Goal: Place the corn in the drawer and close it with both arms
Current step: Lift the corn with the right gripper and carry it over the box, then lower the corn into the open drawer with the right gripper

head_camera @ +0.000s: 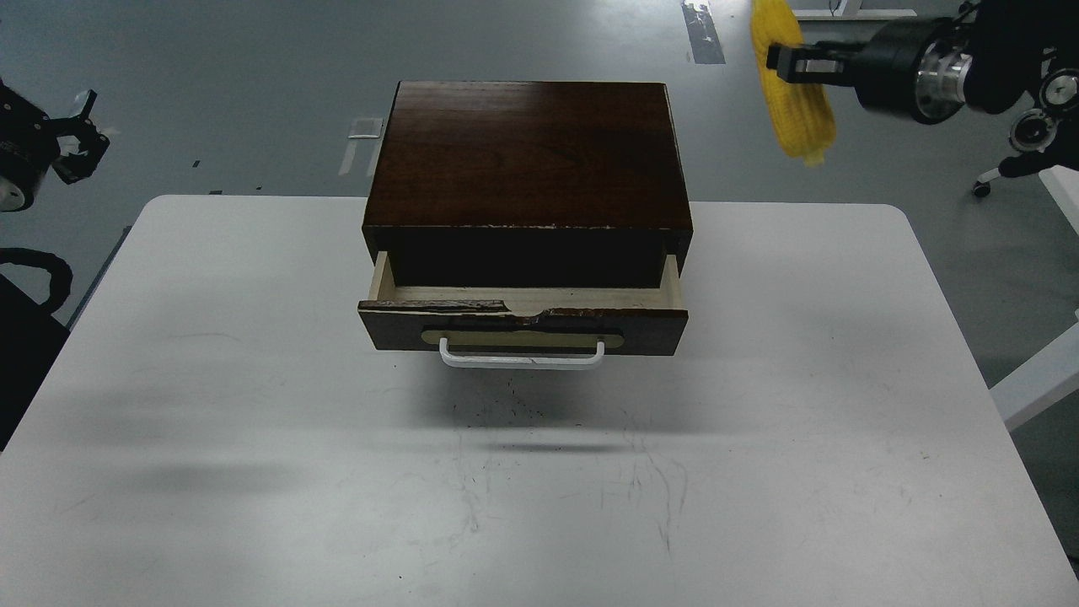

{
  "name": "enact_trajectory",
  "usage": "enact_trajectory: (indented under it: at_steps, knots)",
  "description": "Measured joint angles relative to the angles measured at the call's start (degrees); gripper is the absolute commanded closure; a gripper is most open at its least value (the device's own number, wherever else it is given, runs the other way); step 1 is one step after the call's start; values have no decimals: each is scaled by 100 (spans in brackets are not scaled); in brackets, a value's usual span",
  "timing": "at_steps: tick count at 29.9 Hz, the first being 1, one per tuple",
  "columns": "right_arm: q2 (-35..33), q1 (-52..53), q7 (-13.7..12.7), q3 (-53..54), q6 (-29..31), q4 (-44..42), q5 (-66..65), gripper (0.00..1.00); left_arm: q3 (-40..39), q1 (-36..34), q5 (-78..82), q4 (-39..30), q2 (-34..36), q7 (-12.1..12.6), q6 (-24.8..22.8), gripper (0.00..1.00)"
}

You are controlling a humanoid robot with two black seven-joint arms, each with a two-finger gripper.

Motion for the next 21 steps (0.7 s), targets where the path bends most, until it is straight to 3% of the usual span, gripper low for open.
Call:
enact_trajectory:
  at_steps: [11, 21]
  knots:
    - [1377, 694, 11, 2, -326, 533, -1901, 95, 29, 16, 17, -29, 26, 10, 3, 1]
    - [2004, 342, 327, -98, -312, 677, -3724, 95, 30, 31, 19, -26, 71, 18, 3, 1]
